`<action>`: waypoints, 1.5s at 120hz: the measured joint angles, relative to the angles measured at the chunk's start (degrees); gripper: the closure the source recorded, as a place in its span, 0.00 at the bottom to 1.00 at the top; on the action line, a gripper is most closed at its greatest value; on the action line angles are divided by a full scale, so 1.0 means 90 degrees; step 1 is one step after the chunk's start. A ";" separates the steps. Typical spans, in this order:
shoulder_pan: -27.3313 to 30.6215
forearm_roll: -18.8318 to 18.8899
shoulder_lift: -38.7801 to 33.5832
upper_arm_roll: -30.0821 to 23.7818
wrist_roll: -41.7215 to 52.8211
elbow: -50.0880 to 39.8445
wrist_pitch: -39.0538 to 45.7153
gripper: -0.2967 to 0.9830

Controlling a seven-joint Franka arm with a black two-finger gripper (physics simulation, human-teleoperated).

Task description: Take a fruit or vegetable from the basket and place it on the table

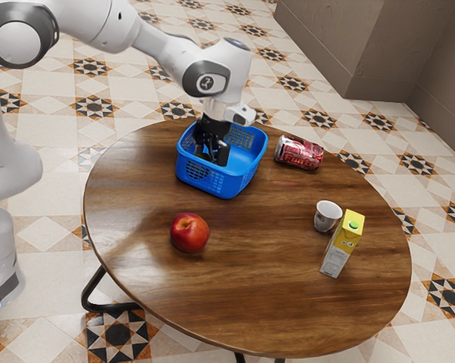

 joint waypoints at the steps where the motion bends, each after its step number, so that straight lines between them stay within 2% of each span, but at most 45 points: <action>1: 0.0001 -0.0002 0.0001 0.0000 0.0000 -0.0007 0.0004 0.23; 15: 0.0001 -0.0030 0.0009 0.0000 -0.0001 -0.0042 0.0050 0.24; 32: 0.0009 -0.0130 0.0018 0.0001 -0.0028 -0.0040 0.0092 0.44; 48: 0.0014 -0.0129 0.0012 -0.0004 -0.0070 -0.0031 0.0119 0.52; 92: 0.0004 -0.0061 -0.0045 0.0022 -0.0153 0.0092 0.0142 0.54; 120: -0.0098 0.0232 -0.0327 0.0005 -0.0181 0.0669 0.0132 0.54; 134: -0.0460 0.0610 -0.0798 -0.0017 -0.0189 0.1131 0.0106 0.52; 156: -0.1741 0.1452 -0.1384 -0.0120 -0.0195 0.2121 0.0066 0.53; 180: -0.3248 0.1752 -0.1504 -0.0154 -0.0226 0.2505 0.0048 0.54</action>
